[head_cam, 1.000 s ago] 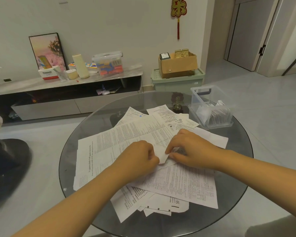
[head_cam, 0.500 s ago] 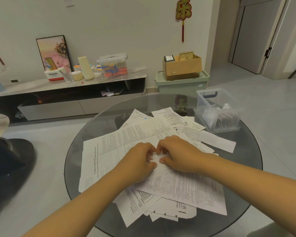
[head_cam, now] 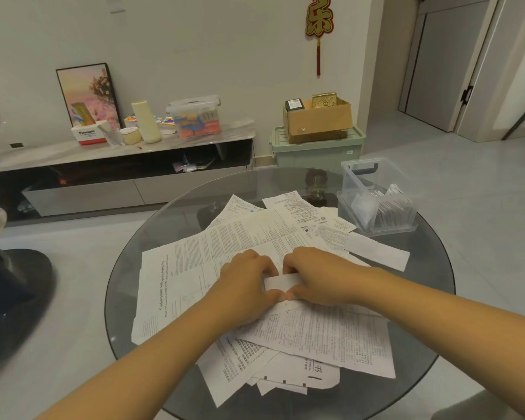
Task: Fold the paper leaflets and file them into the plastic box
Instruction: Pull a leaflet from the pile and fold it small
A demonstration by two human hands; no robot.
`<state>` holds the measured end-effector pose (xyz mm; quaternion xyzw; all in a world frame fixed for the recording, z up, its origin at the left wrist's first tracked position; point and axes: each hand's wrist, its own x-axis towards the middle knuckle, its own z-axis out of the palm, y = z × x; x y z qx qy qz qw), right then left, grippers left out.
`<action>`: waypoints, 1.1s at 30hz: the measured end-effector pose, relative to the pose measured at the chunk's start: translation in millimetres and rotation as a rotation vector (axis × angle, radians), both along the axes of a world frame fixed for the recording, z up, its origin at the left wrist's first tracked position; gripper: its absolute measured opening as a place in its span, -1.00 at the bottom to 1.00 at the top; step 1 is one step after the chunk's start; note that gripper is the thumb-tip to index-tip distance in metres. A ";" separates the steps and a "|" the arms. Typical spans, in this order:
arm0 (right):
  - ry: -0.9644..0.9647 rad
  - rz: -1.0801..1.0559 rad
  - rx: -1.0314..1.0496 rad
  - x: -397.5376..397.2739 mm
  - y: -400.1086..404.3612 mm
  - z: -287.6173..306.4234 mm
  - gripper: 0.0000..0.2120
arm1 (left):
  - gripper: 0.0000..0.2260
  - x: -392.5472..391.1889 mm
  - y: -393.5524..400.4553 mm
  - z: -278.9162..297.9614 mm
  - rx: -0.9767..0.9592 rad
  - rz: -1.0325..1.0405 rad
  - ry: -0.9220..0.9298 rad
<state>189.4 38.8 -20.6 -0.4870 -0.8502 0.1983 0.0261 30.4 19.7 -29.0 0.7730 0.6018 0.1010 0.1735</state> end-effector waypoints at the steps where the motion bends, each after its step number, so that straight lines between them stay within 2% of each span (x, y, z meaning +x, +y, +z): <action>1: 0.000 0.004 0.009 1.8 -1.6 1.5 -0.83 | -0.85 1.6 1.4 1.1 -0.002 0.023 -0.056; 4: 0.041 -0.018 0.033 12.5 -4.8 6.3 -0.90 | -0.85 9.7 5.9 8.5 -0.023 0.065 -0.217; 8: 0.107 -0.109 0.116 30.2 -5.3 11.4 -0.73 | -0.89 25.6 10.3 14.9 -0.050 0.082 -0.389; 10: 0.182 -0.179 0.113 41.6 -5.5 13.5 -0.72 | -0.89 35.2 12.4 14.9 -0.067 0.103 -0.476; 13: 0.251 -0.225 0.092 59.0 -7.1 14.6 -0.85 | -0.89 47.4 16.7 16.3 -0.062 0.118 -0.557; 16: 0.275 -0.250 0.108 72.2 -9.0 12.0 -0.72 | -0.87 57.9 18.4 20.4 -0.053 0.086 -0.628; 19: 0.295 -0.303 0.121 83.1 -11.9 11.2 -0.72 | -0.88 68.1 17.4 20.7 -0.038 0.047 -0.661; 21: 0.298 -0.344 0.115 90.2 -13.7 12.9 -0.76 | -0.91 76.3 17.5 16.5 -0.012 0.026 -0.651; 23: 0.303 -0.419 0.109 99.1 -12.2 13.1 -0.80 | -0.91 82.5 17.1 9.9 0.031 -0.003 -0.556; 27: 0.253 -0.584 0.056 122.0 -8.2 9.0 -0.86 | -0.68 85.6 20.0 -11.5 0.050 -0.111 -0.307; 29: 0.224 -0.628 0.015 129.7 -8.9 8.5 -0.80 | -0.59 86.3 23.3 -20.0 -0.003 -0.116 -0.231; 31: 0.267 -0.663 -0.038 134.0 -8.7 7.8 -0.81 | -0.54 92.2 26.5 -25.2 -0.034 -0.130 -0.169; 33: 0.355 -0.696 -0.072 136.5 -8.0 7.9 -0.92 | -0.50 102.1 28.5 -26.5 -0.046 -0.142 -0.173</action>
